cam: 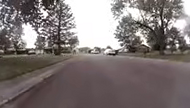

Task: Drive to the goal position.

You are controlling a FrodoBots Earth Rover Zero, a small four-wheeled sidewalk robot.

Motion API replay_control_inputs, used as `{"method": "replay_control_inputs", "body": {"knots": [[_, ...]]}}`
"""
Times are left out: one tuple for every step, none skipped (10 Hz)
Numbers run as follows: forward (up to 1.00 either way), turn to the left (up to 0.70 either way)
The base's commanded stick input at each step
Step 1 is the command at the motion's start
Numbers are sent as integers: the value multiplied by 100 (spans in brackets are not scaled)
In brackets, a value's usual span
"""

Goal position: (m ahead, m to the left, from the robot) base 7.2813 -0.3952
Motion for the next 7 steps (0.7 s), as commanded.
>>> {"method": "replay_control_inputs", "body": {"knots": [[70,0],[70,0],[70,0],[70,0],[70,0],[70,0],[70,0]]}}
